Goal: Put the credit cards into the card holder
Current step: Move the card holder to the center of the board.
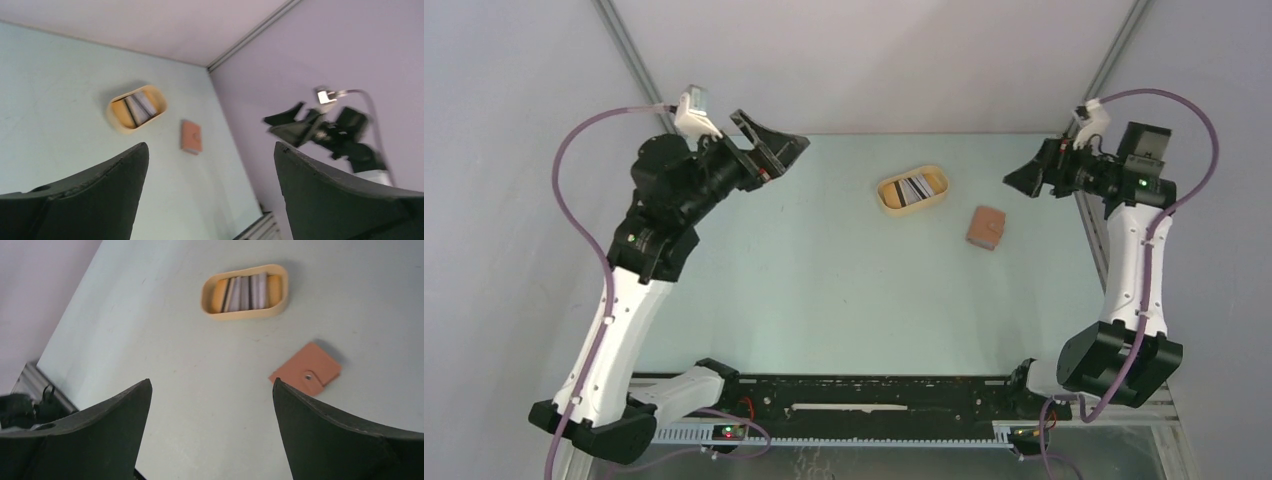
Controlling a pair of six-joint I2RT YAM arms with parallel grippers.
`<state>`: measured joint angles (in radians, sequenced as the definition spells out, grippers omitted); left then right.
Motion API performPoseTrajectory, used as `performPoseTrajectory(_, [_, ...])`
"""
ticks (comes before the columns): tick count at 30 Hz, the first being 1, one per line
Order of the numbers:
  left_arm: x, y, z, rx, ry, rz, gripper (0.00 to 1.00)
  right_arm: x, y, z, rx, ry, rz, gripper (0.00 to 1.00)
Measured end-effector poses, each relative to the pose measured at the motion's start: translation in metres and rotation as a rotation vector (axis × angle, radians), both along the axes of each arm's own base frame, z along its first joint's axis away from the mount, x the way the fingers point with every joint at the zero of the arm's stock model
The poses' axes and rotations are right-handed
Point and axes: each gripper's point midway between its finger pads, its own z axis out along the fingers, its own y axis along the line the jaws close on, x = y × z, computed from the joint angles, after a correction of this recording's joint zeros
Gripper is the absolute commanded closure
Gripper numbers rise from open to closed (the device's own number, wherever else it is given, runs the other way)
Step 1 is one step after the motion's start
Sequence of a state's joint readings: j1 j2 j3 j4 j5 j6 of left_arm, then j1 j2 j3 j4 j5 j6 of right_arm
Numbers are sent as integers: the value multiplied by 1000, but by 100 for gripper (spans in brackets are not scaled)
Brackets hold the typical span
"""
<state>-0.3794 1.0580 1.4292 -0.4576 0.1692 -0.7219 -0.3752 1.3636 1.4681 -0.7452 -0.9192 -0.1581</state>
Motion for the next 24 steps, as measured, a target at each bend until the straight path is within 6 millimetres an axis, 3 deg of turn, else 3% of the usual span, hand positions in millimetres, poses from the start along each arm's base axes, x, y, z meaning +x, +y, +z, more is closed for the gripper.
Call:
performPoseTrajectory(4, [-12, -3, 49, -124, -6, -21, 0, -6, 23, -7, -13, 7, 85, 0])
performPoseTrajectory(9, [-23, -7, 96, -262, 13, -46, 0, -11, 15, -25, 14, 54, 63, 0])
performPoseTrajectory(16, [-30, -1, 106, -360, 102, -7, 0, -13, 21, -49, 32, 126, 72, 0])
performPoseTrajectory(24, [-40, 7, 142, -394, 43, 4, 0, -5, 32, -70, 19, 186, 101, 0])
